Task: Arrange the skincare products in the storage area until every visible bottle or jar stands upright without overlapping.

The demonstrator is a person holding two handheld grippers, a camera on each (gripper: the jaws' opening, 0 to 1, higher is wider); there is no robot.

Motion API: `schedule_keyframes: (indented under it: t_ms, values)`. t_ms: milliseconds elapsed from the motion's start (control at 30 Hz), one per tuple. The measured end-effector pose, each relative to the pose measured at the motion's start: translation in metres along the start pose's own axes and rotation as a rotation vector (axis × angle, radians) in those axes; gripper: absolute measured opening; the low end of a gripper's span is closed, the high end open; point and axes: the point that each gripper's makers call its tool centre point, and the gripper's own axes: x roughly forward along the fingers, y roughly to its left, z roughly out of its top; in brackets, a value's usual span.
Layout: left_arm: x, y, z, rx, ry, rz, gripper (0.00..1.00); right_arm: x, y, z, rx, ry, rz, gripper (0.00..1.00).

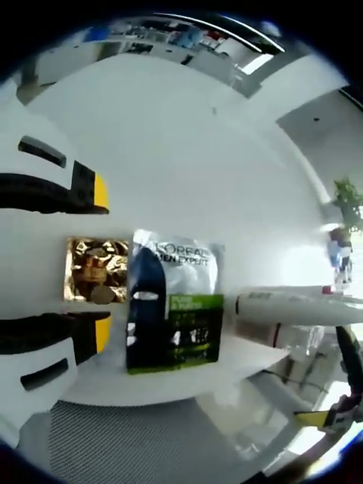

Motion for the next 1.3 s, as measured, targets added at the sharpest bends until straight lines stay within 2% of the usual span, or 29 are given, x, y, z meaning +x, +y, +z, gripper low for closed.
schedule_keyframes:
  t_ms: [267, 400, 567, 833, 1200, 1300]
  values:
    - [-0.02, -0.005, 0.013, -0.1, -0.098, 0.037, 0.53, 0.002, 0.0, 0.0, 0.0, -0.006, 0.005, 0.85]
    - [-0.032, -0.006, 0.015, -0.138, -0.129, 0.074, 0.56, 0.003, 0.003, 0.001, -0.008, -0.007, 0.014, 0.85]
    - [-0.047, -0.011, 0.021, -0.207, -0.202, 0.093, 0.6, 0.005, 0.004, 0.003, -0.02, -0.008, 0.023, 0.86]
    - [-0.075, -0.01, 0.025, -0.3, -0.282, 0.173, 0.7, 0.007, 0.006, 0.008, -0.045, -0.007, 0.04, 0.87]
    - [-0.107, -0.016, 0.024, -0.369, -0.359, 0.261, 0.81, 0.006, 0.011, 0.007, -0.075, 0.008, 0.049, 0.92]
    - [-0.11, -0.02, 0.02, -0.369, -0.349, 0.28, 0.86, 0.005, 0.012, 0.007, -0.081, 0.006, 0.047, 0.94]
